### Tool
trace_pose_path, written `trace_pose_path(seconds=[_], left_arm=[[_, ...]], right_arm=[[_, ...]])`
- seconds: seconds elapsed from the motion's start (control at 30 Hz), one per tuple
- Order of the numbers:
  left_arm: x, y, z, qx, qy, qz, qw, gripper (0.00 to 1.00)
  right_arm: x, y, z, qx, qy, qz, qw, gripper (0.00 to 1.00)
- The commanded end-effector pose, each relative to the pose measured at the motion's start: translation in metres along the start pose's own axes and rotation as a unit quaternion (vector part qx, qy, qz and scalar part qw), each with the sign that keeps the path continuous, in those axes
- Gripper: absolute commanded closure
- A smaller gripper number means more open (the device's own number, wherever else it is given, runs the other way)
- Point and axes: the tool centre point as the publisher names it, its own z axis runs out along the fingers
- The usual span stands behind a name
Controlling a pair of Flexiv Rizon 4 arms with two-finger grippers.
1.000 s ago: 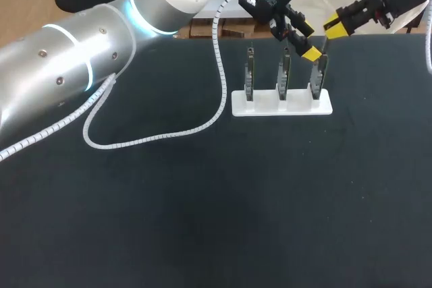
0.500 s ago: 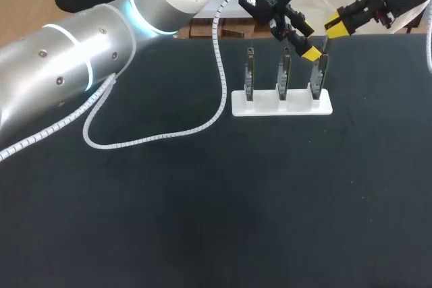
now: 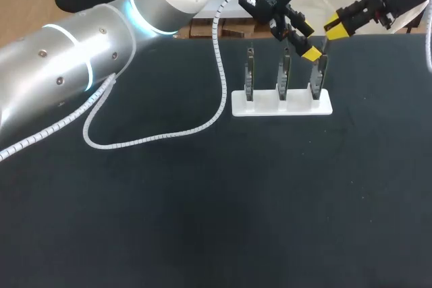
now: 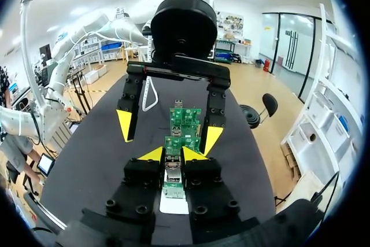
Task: Pick up the optical module with the left hand, and insert it into the network port with the right hand.
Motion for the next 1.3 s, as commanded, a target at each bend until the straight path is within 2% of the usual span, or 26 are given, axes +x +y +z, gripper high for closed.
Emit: trace_pose_path(seconds=[0.03, 0.6, 1.3], left_arm=[[-0.0011, 0.0032, 0.0002, 0.003, 0.002, 0.000, 1.000, 0.00], [-0.0011, 0.0032, 0.0002, 0.003, 0.002, 0.000, 1.000, 0.00], [-0.0011, 0.0032, 0.0002, 0.003, 0.002, 0.000, 1.000, 0.00]], right_arm=[[0.0034, 0.0025, 0.0042, 0.001, 0.003, -0.002, 1.000, 1.00], [-0.0053, -0.0012, -0.0020, 0.008, 0.003, -0.015, 1.000, 1.00], [-0.0005, -0.0005, 0.0066, 0.002, 0.014, -0.006, 1.000, 1.00]])
